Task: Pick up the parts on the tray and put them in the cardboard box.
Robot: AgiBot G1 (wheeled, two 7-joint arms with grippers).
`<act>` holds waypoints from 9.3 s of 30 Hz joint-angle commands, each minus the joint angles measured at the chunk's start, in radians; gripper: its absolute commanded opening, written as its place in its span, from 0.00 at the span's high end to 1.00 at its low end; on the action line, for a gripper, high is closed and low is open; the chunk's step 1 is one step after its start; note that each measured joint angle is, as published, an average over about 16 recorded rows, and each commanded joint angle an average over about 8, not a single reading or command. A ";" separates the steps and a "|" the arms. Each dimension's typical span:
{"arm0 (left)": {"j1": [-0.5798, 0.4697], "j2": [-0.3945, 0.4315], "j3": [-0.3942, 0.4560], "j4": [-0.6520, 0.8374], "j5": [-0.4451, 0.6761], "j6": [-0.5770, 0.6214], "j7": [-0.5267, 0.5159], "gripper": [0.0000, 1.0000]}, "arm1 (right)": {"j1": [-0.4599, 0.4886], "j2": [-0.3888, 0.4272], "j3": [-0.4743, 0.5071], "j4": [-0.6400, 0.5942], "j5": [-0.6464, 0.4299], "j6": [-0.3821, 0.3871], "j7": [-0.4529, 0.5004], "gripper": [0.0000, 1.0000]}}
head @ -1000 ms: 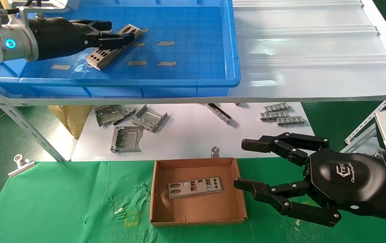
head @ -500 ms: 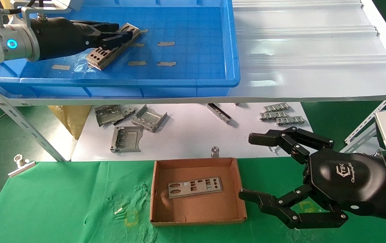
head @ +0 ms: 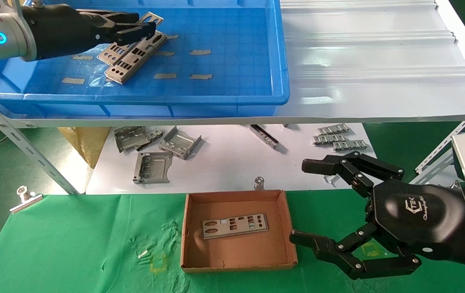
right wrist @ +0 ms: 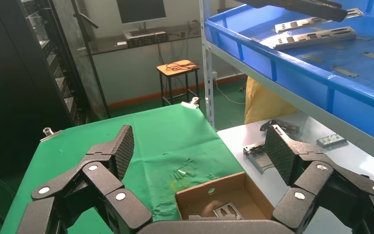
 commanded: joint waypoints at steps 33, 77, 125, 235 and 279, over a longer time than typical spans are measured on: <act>0.295 -0.074 0.188 -0.466 -0.153 0.602 0.256 1.00 | 0.000 0.000 0.000 0.000 0.000 0.000 0.000 0.00; 0.470 0.163 0.265 -0.168 -0.161 0.352 0.568 0.00 | 0.000 0.000 0.000 0.000 0.000 0.000 0.000 0.00; 0.695 -0.191 0.009 -0.645 -0.423 0.524 0.169 0.00 | 0.000 0.000 0.000 0.000 0.000 0.001 0.000 0.00; 0.951 -0.563 -0.230 -1.266 -0.615 0.506 -0.185 0.00 | -0.001 0.000 0.000 0.000 0.000 0.001 0.000 0.00; 0.951 -0.563 -0.230 -1.266 -0.615 0.506 -0.185 0.00 | -0.001 0.000 0.000 0.000 0.000 0.001 0.000 0.00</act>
